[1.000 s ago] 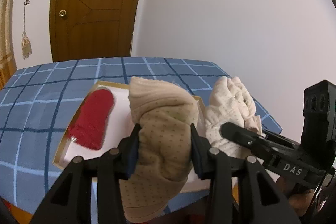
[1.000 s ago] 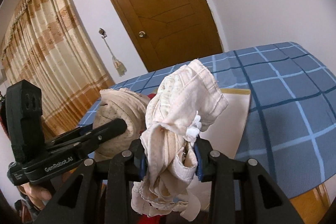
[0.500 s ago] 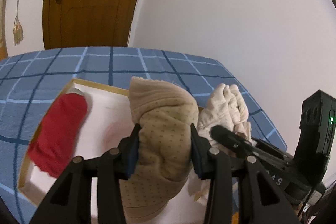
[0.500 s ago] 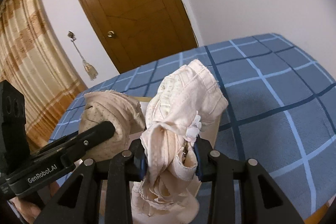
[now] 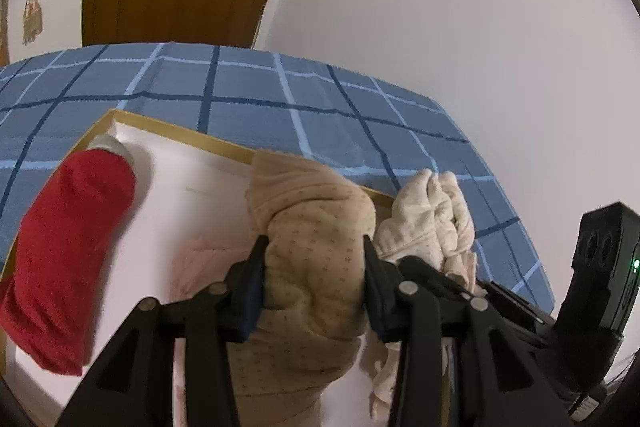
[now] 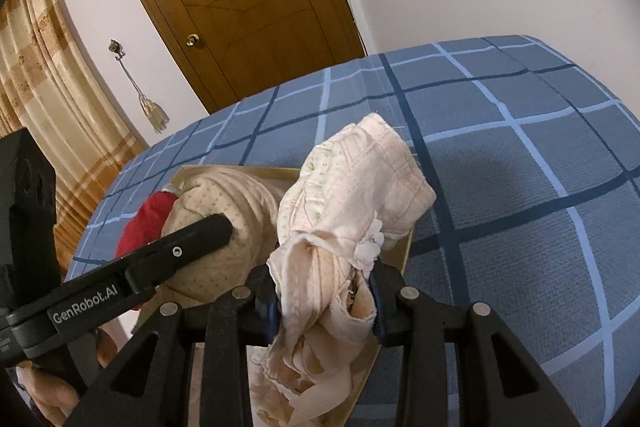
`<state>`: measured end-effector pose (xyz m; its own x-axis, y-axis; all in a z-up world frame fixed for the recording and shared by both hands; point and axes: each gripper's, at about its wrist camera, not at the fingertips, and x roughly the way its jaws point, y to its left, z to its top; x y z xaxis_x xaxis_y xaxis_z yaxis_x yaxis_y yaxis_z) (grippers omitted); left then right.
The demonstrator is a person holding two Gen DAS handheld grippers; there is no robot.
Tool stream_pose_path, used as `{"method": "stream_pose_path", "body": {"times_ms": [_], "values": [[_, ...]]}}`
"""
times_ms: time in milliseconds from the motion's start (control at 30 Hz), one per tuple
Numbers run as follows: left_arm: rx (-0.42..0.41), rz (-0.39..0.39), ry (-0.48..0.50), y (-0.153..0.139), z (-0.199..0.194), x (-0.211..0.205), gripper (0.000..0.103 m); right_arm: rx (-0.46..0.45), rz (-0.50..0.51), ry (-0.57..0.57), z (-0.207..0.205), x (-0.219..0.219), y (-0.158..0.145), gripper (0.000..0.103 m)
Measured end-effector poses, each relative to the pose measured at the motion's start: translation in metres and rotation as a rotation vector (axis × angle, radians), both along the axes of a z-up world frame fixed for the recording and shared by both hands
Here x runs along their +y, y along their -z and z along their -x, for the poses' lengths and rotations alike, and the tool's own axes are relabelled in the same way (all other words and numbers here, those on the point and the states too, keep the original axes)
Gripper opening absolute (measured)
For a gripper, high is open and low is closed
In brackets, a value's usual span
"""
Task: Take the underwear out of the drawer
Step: 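Lower both garments into the tray and open both tools to release them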
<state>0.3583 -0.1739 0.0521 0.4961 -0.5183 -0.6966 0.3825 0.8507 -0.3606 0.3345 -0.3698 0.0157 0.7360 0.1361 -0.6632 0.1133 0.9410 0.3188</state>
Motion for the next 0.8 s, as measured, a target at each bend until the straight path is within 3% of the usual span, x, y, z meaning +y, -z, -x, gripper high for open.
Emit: {"method": "stream_pose_path", "body": {"times_ms": [200, 300, 433, 500, 533, 633, 800], "values": [[0.028, -0.006, 0.01, 0.008, -0.009, -0.001, 0.046, 0.016, -0.007, -0.01, -0.01, 0.0, 0.008, 0.037], [0.018, -0.04, 0.011, 0.009, -0.011, -0.003, 0.056, 0.013, -0.053, -0.012, -0.012, -0.005, 0.012, 0.039], [0.063, -0.016, -0.023, 0.011, -0.02, 0.006, 0.08, -0.009, -0.077, -0.024, -0.012, -0.008, 0.014, 0.041], [0.074, 0.02, -0.035, 0.005, -0.02, 0.014, 0.081, -0.008, -0.092, -0.042, -0.012, -0.008, 0.013, 0.046], [0.068, 0.025, -0.041, 0.001, -0.018, 0.017, 0.081, -0.01, -0.103, -0.04, -0.012, -0.008, 0.012, 0.047], [0.01, 0.026, -0.063, -0.022, -0.008, 0.032, 0.101, -0.059, -0.19, -0.035, -0.003, -0.018, 0.008, 0.049], [-0.105, -0.018, -0.107, -0.055, 0.01, 0.058, 0.103, -0.138, -0.231, -0.028, 0.014, -0.024, -0.006, 0.055]]}}
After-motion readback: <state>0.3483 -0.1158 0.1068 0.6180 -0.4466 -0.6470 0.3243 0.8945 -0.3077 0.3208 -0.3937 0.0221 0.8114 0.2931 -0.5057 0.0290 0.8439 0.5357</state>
